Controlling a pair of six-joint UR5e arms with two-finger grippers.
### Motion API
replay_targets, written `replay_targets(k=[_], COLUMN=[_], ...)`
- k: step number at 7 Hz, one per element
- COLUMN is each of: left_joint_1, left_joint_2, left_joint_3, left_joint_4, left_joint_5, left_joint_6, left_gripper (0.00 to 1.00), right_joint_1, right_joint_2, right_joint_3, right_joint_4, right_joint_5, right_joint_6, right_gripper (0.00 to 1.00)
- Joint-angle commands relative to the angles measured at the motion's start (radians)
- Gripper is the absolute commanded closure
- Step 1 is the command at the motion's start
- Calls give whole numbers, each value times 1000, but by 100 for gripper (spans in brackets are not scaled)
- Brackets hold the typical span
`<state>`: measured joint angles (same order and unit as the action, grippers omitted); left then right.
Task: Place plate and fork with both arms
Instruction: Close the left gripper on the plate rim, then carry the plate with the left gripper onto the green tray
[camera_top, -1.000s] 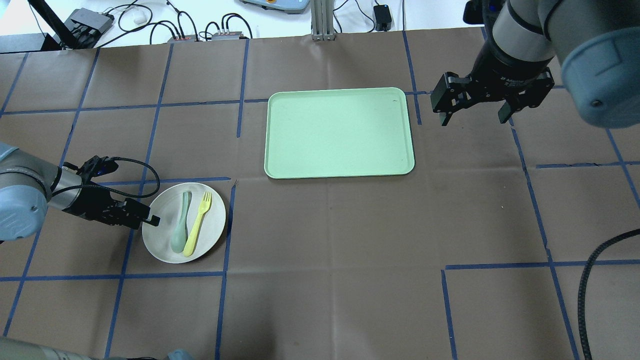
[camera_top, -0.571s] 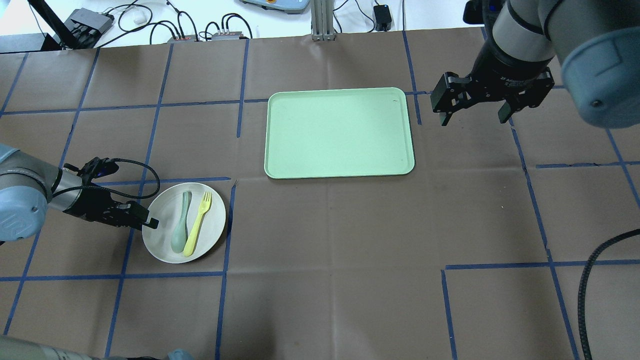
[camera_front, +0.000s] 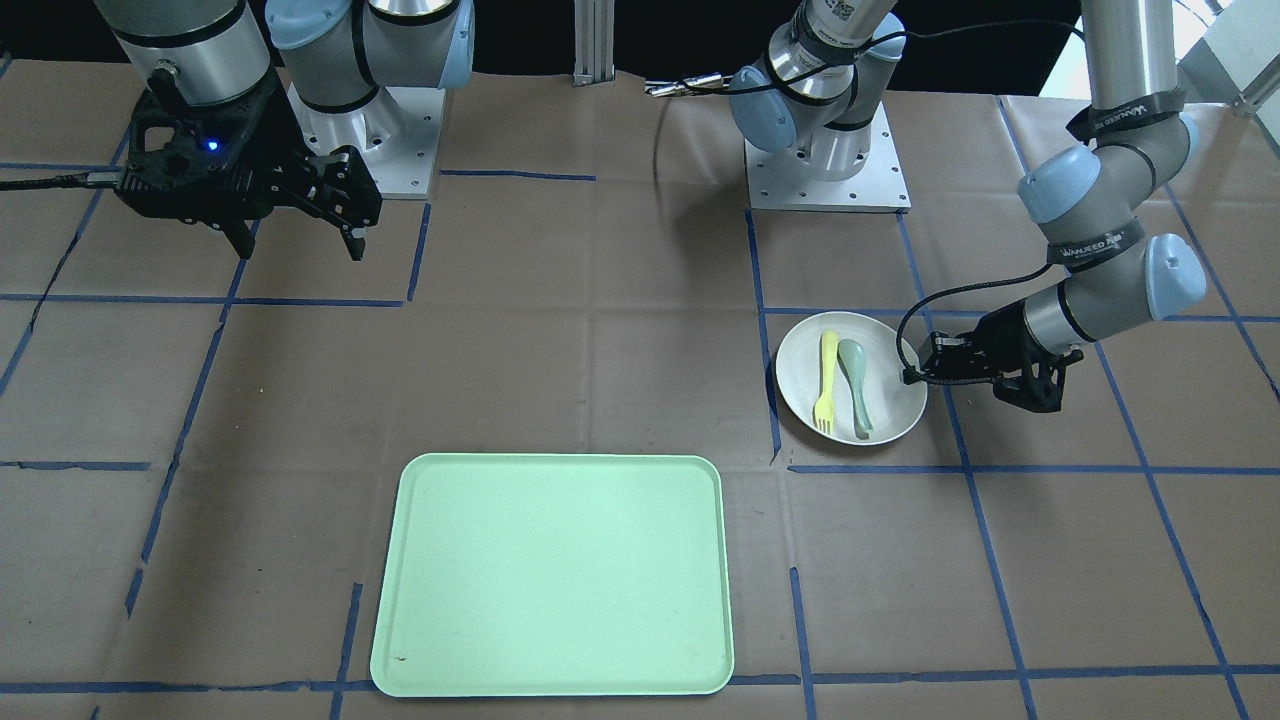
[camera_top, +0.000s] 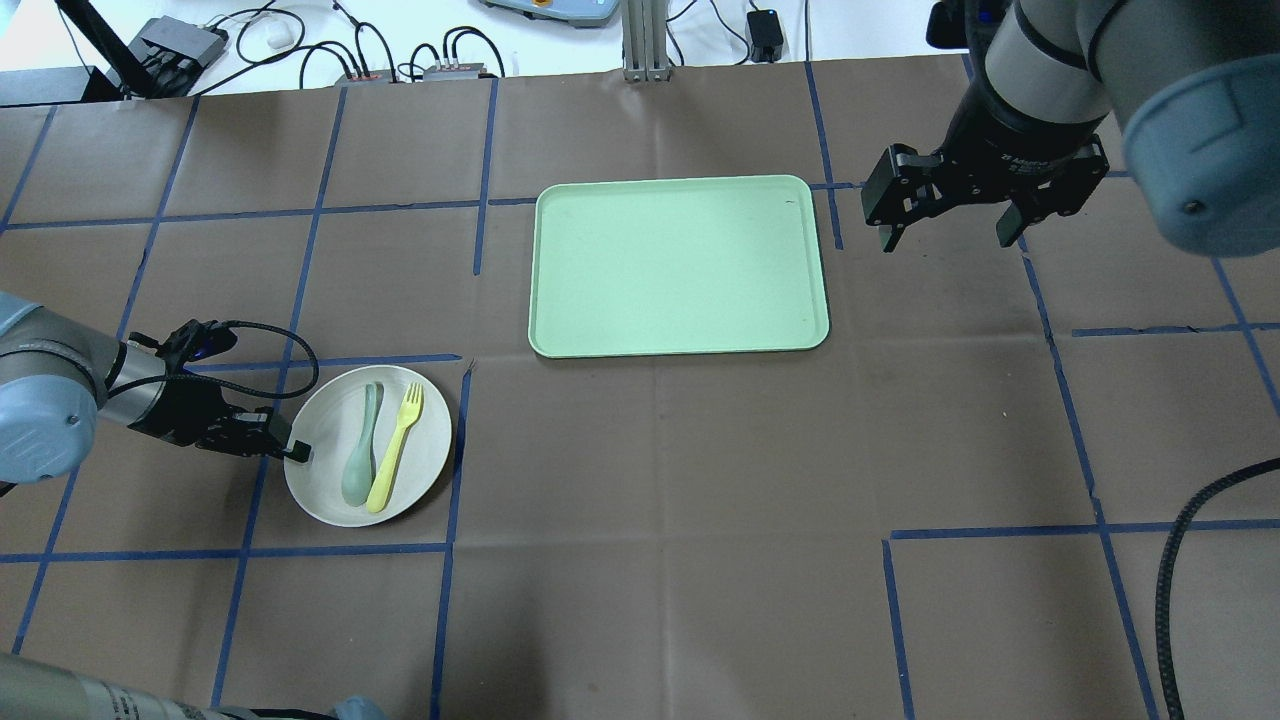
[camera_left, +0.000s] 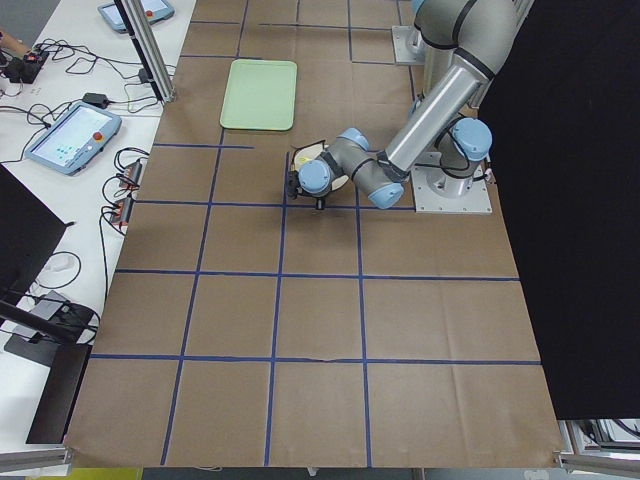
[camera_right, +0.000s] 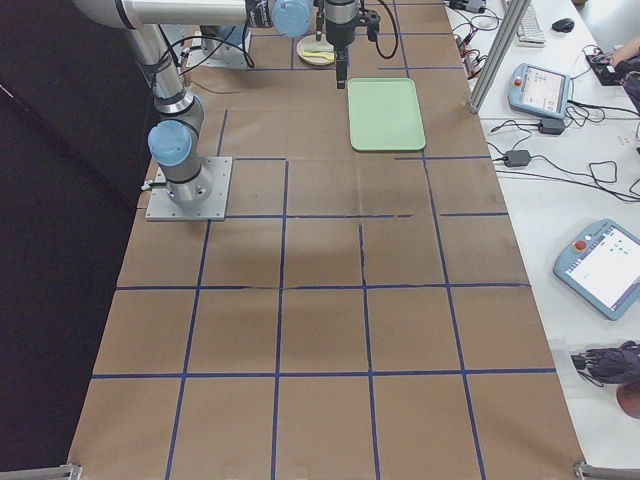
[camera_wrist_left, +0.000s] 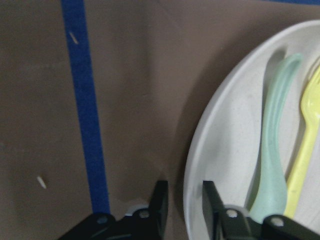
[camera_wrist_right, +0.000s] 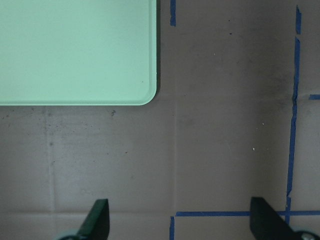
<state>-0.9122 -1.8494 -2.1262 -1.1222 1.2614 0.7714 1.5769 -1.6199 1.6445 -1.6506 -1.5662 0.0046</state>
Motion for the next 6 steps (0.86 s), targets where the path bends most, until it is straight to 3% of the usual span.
replay_targets(k=[1,5,6], left_joint_1=[0,-26,-83], left_joint_2=[18,70,73], left_joint_3=[-1,-3,6], left_joint_4=[1,-34,-30], left_joint_5=[-2,-141,-149], left_joint_6=[-1,-116,-185], left_gripper=[100,100,100], right_joint_1=[0,0,0], right_joint_2=[0,0,0], right_joint_3=[0,0,0], right_joint_4=[0,0,0], right_joint_5=[0,0,0], right_joint_6=[0,0,2], right_gripper=[0,0,0])
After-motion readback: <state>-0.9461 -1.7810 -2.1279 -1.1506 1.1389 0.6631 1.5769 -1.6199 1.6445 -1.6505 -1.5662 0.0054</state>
